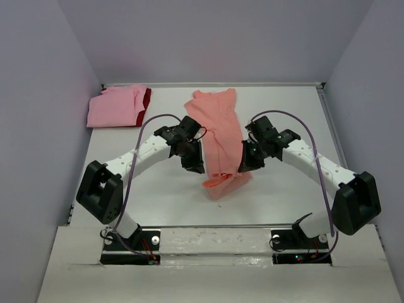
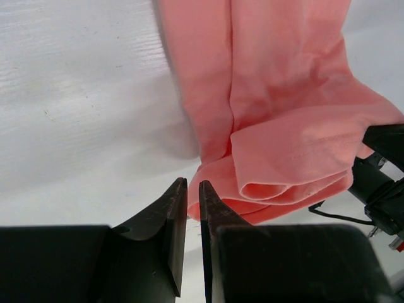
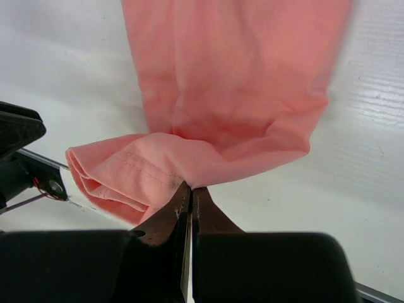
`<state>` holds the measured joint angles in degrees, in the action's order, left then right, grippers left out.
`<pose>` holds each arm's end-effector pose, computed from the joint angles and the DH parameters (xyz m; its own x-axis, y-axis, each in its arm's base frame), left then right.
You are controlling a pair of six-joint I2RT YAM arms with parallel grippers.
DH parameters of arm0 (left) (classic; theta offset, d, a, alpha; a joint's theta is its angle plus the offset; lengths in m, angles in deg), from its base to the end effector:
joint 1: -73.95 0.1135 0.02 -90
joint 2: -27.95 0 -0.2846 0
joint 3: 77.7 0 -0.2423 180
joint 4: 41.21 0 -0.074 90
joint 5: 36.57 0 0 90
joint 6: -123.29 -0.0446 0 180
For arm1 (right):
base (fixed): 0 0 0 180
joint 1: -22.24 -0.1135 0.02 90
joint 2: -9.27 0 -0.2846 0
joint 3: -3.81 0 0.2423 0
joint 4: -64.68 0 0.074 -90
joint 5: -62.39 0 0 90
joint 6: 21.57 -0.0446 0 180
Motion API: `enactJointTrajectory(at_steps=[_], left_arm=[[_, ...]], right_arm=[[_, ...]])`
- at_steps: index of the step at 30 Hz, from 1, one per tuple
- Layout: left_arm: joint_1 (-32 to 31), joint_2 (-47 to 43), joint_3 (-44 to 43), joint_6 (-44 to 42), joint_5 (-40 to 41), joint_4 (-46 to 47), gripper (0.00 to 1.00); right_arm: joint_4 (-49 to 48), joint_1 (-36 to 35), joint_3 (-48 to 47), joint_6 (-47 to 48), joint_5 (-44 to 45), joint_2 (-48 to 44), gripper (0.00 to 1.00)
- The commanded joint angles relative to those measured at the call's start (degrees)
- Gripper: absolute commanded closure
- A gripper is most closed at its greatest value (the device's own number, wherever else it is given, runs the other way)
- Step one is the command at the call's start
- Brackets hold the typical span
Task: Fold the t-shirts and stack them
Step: Fold the folded rectangular tshirt in 1/3 of the way
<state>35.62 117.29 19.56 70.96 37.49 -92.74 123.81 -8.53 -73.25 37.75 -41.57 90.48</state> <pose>0.2427 -0.2075 0.2710 -0.9613 0.0109 -0.2754 0.1549 0.8477 -0.5073 0.2273 0.1478 0.2725 -0.9609 0.0041 -0.2767 -0.1155 0.9026 0.4147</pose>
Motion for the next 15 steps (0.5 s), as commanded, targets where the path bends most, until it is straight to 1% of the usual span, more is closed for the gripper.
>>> enactJointTrajectory(at_steps=[1, 6, 8, 9, 10, 11, 13, 15], left_arm=[[0.45, 0.48, -2.7, -1.64, -0.05, -1.39, 0.77], [0.8, 0.57, -1.83, -1.72, -0.23, -0.96, 0.77], [0.97, 0.31, -0.77, -1.46, -0.84, -0.26, 0.75], [1.06, -0.21, 0.71, -1.2, -2.15, 1.05, 0.71], [1.15, -0.65, 1.6, -0.5, -2.86, 1.94, 0.59], [1.24, -1.7, 3.43, -0.06, -4.69, 2.9, 0.51], [1.41, -2.94, 5.29, 0.82, -6.46, 6.33, 0.39], [1.5, -4.69, 7.74, 1.62, -8.48, 9.31, 0.33]], right_arm=[[0.03, 1.32, -3.73, 1.58, -0.72, 0.79, 1.0], [-0.06, 1.32, -3.46, 1.85, -1.07, 1.23, 1.0], [-0.15, 1.32, -3.2, 1.94, -1.07, 1.14, 1.0], [-0.15, 1.84, -3.03, 2.02, -1.16, 1.14, 1.0], [-0.23, 1.85, -2.94, 2.11, -1.25, 1.14, 1.0], [-0.24, 1.85, -2.85, 2.11, -1.34, 1.06, 1.0], [-0.32, 1.85, -2.59, 2.11, -1.42, 1.06, 1.0], [-0.5, 1.85, -2.41, 2.11, -1.6, 0.97, 1.0]])
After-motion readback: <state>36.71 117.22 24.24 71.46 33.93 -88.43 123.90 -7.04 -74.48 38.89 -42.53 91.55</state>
